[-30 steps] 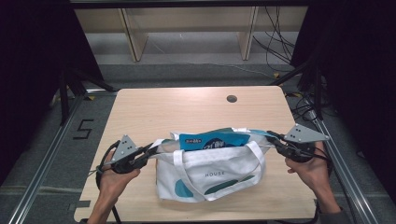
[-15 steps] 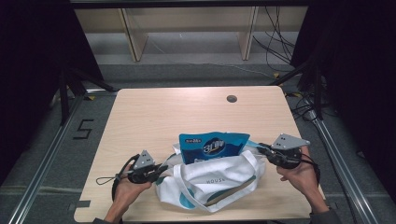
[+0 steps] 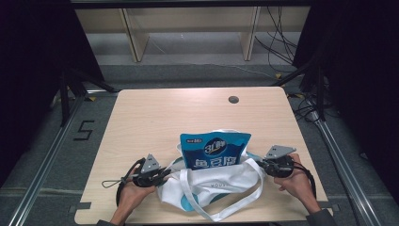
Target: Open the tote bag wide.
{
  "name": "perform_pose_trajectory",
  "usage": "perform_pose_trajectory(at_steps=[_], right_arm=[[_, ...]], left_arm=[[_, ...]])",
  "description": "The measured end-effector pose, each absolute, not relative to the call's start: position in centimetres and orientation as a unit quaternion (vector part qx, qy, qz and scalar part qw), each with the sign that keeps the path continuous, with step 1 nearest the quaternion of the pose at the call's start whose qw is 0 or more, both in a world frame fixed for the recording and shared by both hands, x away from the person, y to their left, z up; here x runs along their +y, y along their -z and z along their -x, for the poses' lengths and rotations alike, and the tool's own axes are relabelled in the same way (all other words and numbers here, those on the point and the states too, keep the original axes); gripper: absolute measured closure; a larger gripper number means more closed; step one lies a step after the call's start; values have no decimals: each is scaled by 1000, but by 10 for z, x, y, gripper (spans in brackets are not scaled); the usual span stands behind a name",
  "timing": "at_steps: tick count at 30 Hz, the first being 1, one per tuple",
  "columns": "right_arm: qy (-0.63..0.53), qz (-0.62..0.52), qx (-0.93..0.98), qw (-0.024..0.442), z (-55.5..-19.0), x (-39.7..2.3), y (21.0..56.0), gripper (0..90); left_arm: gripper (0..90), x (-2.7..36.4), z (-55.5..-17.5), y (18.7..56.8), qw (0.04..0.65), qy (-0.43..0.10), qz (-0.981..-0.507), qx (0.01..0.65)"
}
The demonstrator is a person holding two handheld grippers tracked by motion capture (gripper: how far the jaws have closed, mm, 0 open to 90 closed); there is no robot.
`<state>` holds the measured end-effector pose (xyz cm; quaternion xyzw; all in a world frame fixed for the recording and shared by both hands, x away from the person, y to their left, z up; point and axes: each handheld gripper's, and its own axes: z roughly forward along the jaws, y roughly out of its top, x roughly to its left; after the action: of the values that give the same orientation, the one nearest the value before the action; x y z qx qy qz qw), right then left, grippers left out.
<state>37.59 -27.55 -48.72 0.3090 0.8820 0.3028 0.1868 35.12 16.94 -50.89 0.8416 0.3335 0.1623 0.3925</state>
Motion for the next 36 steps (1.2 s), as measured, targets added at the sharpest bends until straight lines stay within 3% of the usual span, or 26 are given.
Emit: perform_pose_trajectory(at_steps=[10,25,27,28,29,30,31,36], right_arm=[[-290,-302,887,193,-376,-269,499,847],[-301,-334,872,195,-414,-265,501,843],[-307,-341,868,192,-414,-267,499,799],[-311,-377,852,187,-411,-269,490,684],[-311,-377,852,187,-411,-269,490,684],[-312,-381,847,198,-410,-271,485,609],[-323,-399,830,220,-404,-280,468,562],[-402,-414,788,213,-389,-298,429,524]], left_arm=[[839,167,-353,511,378,-172,-846,334],[793,168,-399,515,360,-180,-839,366],[749,167,-397,513,370,-184,-827,382],[680,168,-396,506,360,-180,-835,375],[634,168,-396,506,360,-180,-835,375],[634,169,-395,501,352,-183,-842,364],[532,169,-393,491,348,-195,-842,363],[431,173,-389,457,397,-197,-825,351]])
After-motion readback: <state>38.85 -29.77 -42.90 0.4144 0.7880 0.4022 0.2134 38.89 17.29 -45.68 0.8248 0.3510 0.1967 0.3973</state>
